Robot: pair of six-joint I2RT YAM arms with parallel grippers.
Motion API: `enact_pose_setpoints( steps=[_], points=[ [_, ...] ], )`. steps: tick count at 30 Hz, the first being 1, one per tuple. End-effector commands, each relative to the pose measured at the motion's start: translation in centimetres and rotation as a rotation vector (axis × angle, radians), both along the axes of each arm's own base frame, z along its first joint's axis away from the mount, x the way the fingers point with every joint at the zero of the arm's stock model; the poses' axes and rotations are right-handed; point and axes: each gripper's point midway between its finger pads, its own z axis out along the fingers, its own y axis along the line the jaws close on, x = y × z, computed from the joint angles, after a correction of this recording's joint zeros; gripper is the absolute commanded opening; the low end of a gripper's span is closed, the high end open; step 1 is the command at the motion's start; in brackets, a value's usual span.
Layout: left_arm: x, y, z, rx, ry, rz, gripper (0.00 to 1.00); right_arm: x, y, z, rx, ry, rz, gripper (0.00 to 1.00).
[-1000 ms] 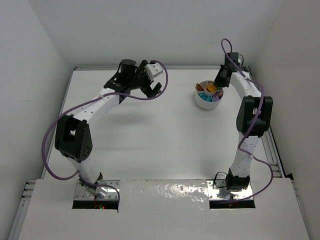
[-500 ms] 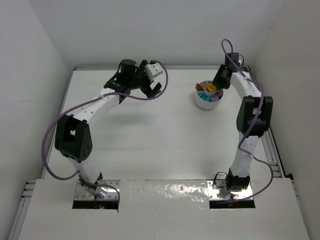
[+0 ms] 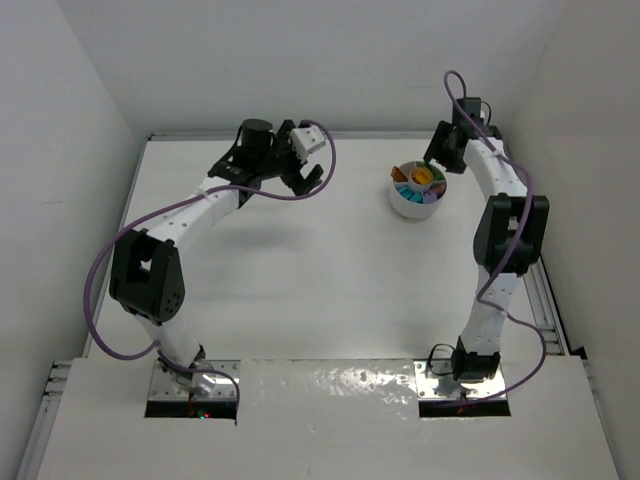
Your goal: Sort the legos into containers by color
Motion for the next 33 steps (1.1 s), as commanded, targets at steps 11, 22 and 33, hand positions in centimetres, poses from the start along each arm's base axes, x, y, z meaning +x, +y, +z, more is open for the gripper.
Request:
enact_pose_setpoints(
  steps=[11,22,33],
  points=[
    [2.9,5.9,2.7,-0.166,0.012,0.411,1.0,-2.6,-2.1,11.9,-0.079,-0.221,-0.054,0.99],
    [3.9,15.0,1.4,-0.264,0.08,0.678,1.0,-14.3,-5.8,8.5,-0.106,-0.178,-0.318,0.99],
    [1.2,22.4,-1.6,-0.154,0.061,0.895,1.0,-25.1,-8.2,3.1,-0.186,-0.235,-0.563,0.99]
  ],
)
